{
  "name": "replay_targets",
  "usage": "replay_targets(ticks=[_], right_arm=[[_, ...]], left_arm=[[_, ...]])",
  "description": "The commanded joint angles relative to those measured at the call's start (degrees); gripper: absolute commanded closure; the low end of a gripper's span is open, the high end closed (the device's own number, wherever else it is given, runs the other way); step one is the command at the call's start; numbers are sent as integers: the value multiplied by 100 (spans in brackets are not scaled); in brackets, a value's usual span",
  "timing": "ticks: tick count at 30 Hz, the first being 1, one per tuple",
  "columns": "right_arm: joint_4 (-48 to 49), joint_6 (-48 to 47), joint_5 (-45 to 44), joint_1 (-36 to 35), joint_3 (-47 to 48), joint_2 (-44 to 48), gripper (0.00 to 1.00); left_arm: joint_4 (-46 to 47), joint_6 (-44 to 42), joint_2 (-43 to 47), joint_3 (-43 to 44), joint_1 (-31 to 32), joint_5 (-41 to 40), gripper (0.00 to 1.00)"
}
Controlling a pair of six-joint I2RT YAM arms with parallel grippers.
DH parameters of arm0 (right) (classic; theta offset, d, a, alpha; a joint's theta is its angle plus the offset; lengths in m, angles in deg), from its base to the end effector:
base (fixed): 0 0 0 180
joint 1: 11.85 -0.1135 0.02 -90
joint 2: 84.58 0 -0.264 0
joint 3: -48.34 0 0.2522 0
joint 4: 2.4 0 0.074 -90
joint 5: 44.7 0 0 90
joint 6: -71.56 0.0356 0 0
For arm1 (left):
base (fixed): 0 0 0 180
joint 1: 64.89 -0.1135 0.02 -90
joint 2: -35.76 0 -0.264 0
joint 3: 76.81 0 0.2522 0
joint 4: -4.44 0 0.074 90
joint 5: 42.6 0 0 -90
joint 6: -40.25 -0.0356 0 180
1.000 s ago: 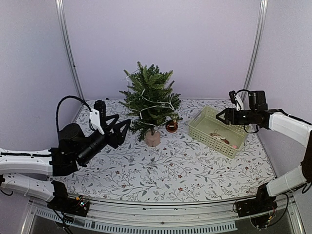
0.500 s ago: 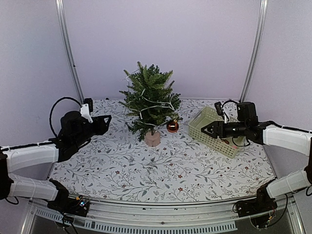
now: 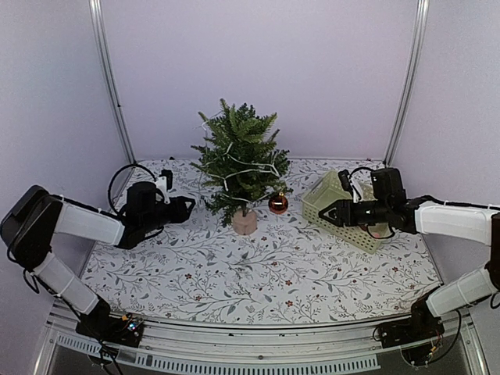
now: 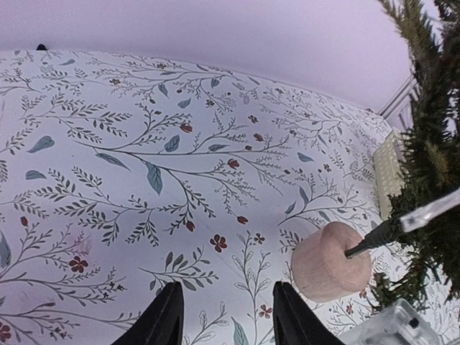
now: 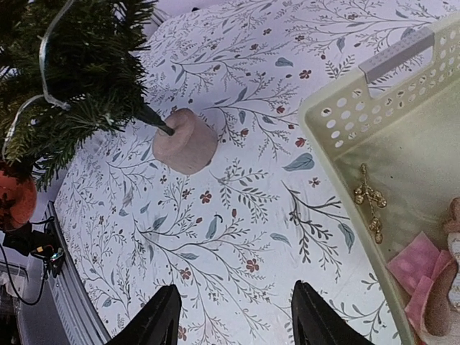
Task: Decorate the small christmas tree
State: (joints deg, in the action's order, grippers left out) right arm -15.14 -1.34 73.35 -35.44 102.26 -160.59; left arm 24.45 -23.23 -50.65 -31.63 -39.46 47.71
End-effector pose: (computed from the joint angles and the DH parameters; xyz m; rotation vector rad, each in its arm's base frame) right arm 0.2466 0.1260 0.2146 -0.4170 2.2110 0.9278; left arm 0.2666 -0.1270 0.1711 -0.0152 1.9897 -0.6013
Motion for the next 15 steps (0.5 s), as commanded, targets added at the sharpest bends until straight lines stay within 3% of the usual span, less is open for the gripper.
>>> replay_targets(ticks=[1, 8, 15], right_arm=[[-253, -131, -213, 411, 150, 27, 44], [-736, -773, -763, 1445, 675, -374, 48], [-628, -1012, -881, 1564, 1045, -1301, 50]], left_arm=[[562, 26, -457, 241, -35, 322, 55], [611, -68, -1217, 802, -32, 492, 55], [872, -65, -2177, 1472, 45, 1334, 58]])
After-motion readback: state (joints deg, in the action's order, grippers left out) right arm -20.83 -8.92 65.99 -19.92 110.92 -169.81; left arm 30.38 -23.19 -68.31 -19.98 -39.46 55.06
